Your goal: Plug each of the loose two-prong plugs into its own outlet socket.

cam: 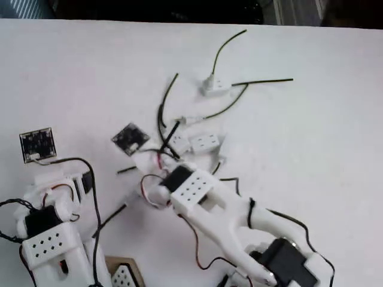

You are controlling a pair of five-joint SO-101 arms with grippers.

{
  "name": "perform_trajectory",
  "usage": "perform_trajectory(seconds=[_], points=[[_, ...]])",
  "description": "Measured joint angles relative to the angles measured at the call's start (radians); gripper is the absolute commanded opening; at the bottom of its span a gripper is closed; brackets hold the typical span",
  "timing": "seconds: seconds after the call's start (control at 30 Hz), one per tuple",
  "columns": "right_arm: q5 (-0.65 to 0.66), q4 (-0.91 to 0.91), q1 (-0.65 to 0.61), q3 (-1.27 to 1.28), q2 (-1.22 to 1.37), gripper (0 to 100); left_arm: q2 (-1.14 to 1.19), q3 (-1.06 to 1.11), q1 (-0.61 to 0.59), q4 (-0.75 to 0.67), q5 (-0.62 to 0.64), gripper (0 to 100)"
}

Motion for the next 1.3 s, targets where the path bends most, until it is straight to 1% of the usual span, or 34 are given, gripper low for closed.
perform_trajectory(seconds=[0.17, 0.33, 0.6, 0.97, 1.3], points=[[0.000, 0.003, 0.126, 0.002, -0.112, 1.6, 0.000, 0.000, 0.000, 0.000, 0.000, 30], [0.000, 0.002, 0.249, 0.002, -0.172, 1.6, 0.000, 0.000, 0.000, 0.000, 0.000, 30], [0.000, -0.126, 0.500, -0.014, -0.180, 1.6, 0.000, 0.000, 0.000, 0.000, 0.000, 30], [-0.006, -0.150, 0.755, -0.245, 0.094, 1.7, 0.000, 0.005, 0.000, 0.000, 0.000, 30], [-0.175, -0.150, 0.953, -0.445, 0.333, 1.8, 0.000, 0.005, 0.000, 0.000, 0.000, 30]])
